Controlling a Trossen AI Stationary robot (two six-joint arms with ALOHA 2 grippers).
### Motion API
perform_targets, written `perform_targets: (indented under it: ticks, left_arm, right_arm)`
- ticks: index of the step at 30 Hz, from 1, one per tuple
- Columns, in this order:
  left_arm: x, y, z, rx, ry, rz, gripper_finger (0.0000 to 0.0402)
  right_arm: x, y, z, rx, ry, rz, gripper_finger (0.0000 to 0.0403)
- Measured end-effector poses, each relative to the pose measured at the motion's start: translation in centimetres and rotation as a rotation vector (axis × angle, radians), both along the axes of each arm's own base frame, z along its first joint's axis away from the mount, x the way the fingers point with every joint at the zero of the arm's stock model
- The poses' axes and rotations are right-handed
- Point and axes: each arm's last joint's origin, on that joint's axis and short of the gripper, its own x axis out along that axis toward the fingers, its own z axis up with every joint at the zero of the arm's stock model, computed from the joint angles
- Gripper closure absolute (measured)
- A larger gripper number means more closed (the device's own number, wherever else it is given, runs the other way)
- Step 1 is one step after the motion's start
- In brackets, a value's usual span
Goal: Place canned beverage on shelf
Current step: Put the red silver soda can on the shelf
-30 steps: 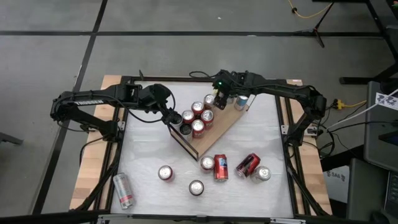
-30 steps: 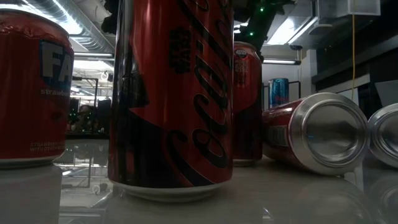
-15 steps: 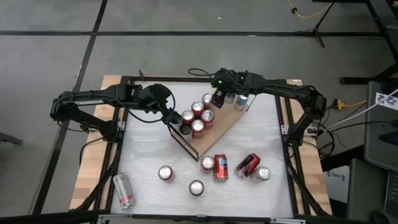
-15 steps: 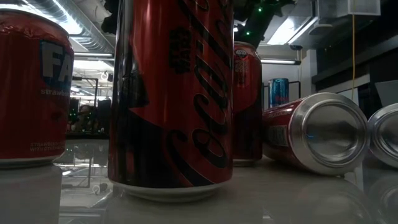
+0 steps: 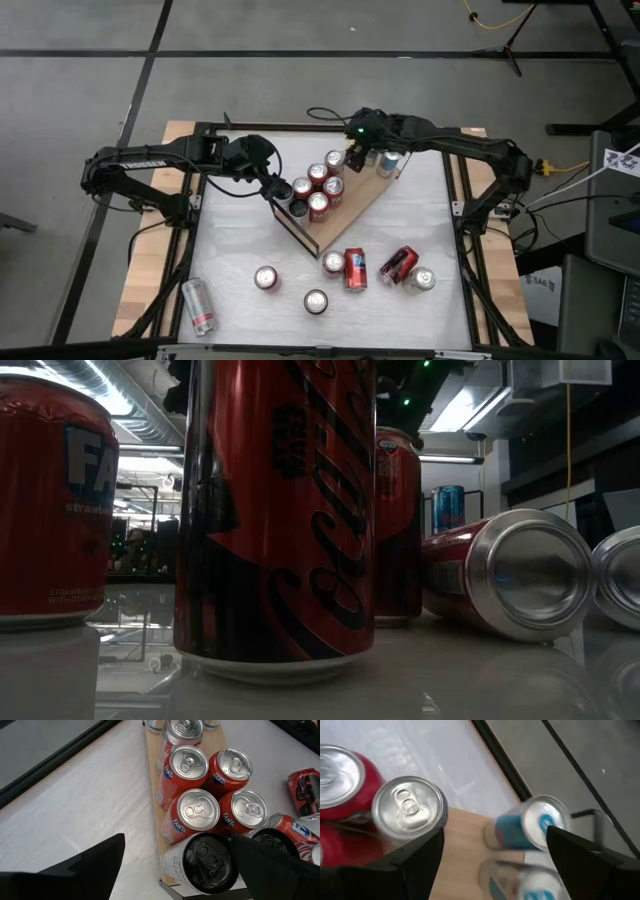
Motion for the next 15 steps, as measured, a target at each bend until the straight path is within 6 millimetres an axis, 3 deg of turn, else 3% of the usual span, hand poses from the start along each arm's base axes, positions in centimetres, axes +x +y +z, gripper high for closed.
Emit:
perform_targets:
  ticks: [6,11,15]
  left_arm:
    - [0.0,0.0,0.0,-0.005,0.000,-0.004,0.0048]
    - [0.0,0.0,0.0,-0.006,0.000,-0.004,0.0048]
    - [0.0,0.0,0.0,-0.005,0.000,-0.003,0.0048]
  right_arm:
    - [-2.8,1.6,3.3,0.005,-0.060,0.025,0.0061]
    - [-4.6,4.7,5.3,0.035,-0.107,0.090,0.0061]
    - [-5.1,7.5,5.7,0.054,-0.099,0.170,0.0061]
